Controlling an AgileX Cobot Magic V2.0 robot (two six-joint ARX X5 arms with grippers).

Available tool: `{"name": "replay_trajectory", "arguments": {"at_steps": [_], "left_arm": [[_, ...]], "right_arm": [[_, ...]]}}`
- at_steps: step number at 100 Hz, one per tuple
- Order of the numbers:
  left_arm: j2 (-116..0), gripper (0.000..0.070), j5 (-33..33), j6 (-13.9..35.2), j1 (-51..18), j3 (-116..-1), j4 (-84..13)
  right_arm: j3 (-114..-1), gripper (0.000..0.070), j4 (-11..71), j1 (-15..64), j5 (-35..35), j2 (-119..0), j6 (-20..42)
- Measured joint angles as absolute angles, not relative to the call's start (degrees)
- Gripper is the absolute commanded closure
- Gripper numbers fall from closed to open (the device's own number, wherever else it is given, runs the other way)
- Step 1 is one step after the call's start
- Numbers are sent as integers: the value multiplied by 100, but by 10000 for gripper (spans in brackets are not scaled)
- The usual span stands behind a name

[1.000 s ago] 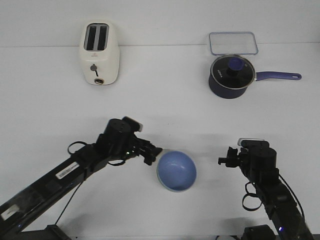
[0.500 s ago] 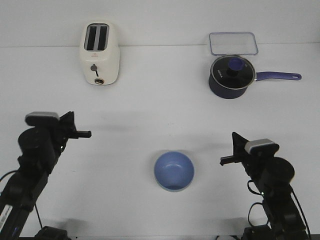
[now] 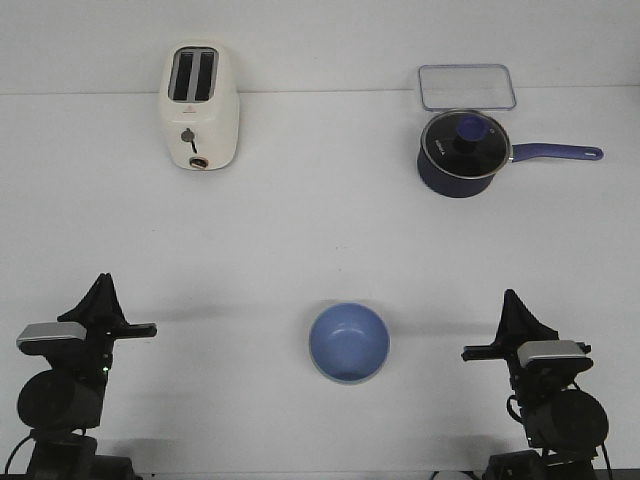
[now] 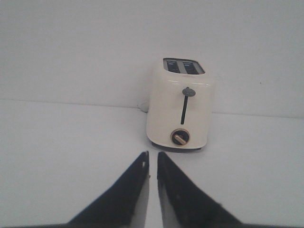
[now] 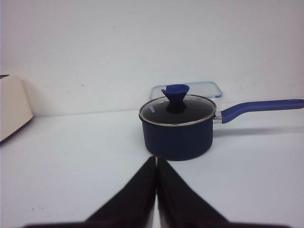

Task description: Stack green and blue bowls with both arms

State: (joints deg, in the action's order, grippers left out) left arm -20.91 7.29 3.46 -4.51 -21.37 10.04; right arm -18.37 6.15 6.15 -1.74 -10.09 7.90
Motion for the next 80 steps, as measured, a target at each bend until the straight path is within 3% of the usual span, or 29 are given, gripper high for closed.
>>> {"name": "replay_trajectory", "arguments": {"at_steps": [80], "left_arm": [[-1697, 685, 714, 239, -408, -1964, 1017]], "right_arm": [[-1837, 700, 613, 615, -172, -1009, 790]]}}
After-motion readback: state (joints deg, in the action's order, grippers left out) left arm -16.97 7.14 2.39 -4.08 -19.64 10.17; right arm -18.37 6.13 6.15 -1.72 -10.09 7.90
